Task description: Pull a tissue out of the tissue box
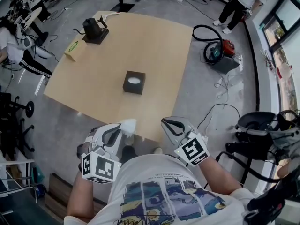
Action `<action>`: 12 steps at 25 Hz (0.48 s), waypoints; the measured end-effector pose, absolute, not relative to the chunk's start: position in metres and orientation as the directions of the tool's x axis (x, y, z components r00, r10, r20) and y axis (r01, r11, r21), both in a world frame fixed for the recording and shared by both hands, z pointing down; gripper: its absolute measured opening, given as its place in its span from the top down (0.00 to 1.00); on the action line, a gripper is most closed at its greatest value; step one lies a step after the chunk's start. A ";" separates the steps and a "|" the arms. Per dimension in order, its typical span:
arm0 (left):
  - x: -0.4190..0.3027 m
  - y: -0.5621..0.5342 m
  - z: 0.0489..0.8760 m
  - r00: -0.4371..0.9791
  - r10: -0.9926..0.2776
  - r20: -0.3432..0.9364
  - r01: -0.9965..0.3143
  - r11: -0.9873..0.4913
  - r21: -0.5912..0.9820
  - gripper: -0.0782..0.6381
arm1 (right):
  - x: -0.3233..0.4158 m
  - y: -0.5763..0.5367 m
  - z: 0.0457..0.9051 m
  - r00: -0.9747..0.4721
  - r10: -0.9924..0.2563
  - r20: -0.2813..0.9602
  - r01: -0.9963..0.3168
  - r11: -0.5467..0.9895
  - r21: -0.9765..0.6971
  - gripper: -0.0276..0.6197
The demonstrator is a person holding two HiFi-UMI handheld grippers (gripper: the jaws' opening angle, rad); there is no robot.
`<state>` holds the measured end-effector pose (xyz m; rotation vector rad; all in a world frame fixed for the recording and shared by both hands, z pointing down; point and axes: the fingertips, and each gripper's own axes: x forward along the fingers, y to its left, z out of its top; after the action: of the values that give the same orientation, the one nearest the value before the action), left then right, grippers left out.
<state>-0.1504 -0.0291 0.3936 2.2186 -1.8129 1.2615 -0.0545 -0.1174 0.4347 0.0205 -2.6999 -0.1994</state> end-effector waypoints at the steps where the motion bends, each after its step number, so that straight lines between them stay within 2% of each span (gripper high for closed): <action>1: -0.152 -0.028 0.395 0.006 -0.816 0.578 -0.827 -0.329 -0.456 0.88 | -0.056 -0.116 0.436 -0.907 -0.047 0.418 0.015 0.990 0.144 0.95; 12: -0.165 -0.021 0.401 -0.014 -0.806 0.592 -0.835 -0.317 -0.450 0.88 | -0.073 -0.107 0.441 -0.894 -0.015 0.447 0.048 0.990 0.130 0.95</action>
<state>-0.1647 -0.0215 0.4011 2.1805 -1.8146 1.2634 -0.0733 -0.1073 0.4414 -0.0237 -2.6715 -0.1904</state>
